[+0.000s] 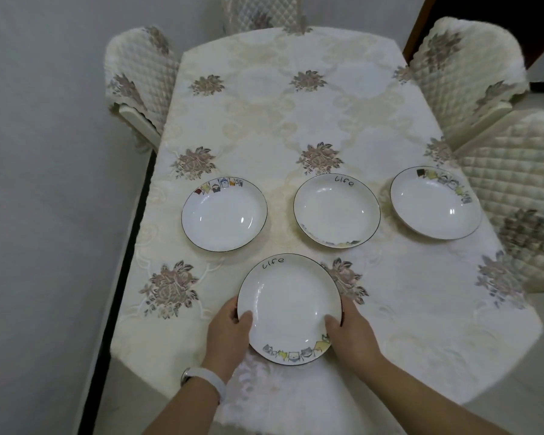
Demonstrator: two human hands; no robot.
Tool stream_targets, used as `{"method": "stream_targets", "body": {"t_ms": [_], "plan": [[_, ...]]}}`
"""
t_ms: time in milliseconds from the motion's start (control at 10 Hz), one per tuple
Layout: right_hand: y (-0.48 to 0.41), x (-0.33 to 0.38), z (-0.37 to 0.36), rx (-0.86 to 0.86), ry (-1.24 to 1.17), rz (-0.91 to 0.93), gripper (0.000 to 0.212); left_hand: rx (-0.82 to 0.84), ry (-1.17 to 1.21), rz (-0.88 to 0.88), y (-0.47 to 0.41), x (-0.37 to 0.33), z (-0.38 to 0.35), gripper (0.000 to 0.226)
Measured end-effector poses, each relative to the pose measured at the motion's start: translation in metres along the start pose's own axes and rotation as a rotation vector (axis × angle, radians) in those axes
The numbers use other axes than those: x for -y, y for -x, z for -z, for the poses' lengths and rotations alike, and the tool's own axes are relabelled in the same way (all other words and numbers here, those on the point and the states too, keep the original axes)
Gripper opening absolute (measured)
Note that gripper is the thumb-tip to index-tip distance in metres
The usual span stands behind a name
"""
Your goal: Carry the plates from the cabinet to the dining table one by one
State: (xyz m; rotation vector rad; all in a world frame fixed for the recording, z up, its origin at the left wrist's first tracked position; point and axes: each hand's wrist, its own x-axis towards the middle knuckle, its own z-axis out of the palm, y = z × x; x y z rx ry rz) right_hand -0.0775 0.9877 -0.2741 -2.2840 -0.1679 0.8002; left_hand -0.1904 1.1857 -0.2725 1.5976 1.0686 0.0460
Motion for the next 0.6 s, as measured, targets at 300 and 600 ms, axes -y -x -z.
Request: {"method": "stream_targets", "body": {"t_ms": [300, 600], "plan": [[-0.006, 0.002, 0.002, 0.053, 0.042, -0.046, 0.034, 0.003, -0.131, 0.005, 0.000, -0.004, 0.001, 0.026], [0.021, 0.013, 0.034, -0.135, 0.017, -0.061, 0.028, 0.075, -0.490, -0.176, -0.001, -0.036, 0.038, 0.039]]}}
